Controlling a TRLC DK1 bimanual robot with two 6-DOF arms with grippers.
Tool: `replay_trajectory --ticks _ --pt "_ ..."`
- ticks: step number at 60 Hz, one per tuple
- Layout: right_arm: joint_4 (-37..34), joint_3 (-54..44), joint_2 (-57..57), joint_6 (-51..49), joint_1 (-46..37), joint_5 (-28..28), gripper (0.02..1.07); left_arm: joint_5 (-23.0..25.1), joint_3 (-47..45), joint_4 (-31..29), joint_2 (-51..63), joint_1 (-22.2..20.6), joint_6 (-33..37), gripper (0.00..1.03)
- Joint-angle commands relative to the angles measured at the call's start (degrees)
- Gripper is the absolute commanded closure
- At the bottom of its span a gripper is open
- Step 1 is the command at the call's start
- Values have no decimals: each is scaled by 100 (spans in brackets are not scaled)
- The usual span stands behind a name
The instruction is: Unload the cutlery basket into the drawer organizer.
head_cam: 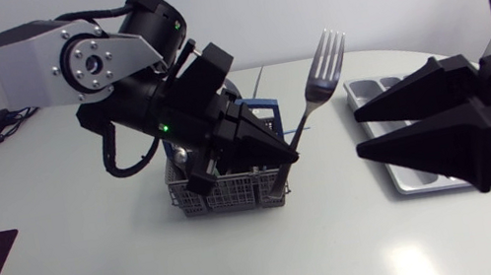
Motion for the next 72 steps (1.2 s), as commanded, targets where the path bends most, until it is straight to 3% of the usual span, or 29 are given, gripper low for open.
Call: replay_trajectory --ticks 1,10,18,27,40,72 --pt "406 -366 -78 451 287 250 29 257 184 -3 -36 -6 -137 100" --pt "1171 -533 -16 908 999 997 48 424 281 14 79 -32 -304 100" --pt "1637 -533 265 960 1324 1436 48 486 342 14 149 -32 -366 100" --pt "1927 -480 573 934 1280 1489 48 539 325 5 166 -24 -366 100" --pt "2102 -366 810 908 1236 1436 63 583 298 5 166 -6 -340 100" --pt "2120 -137 880 987 1060 1296 63 609 237 5 210 20 -278 100"
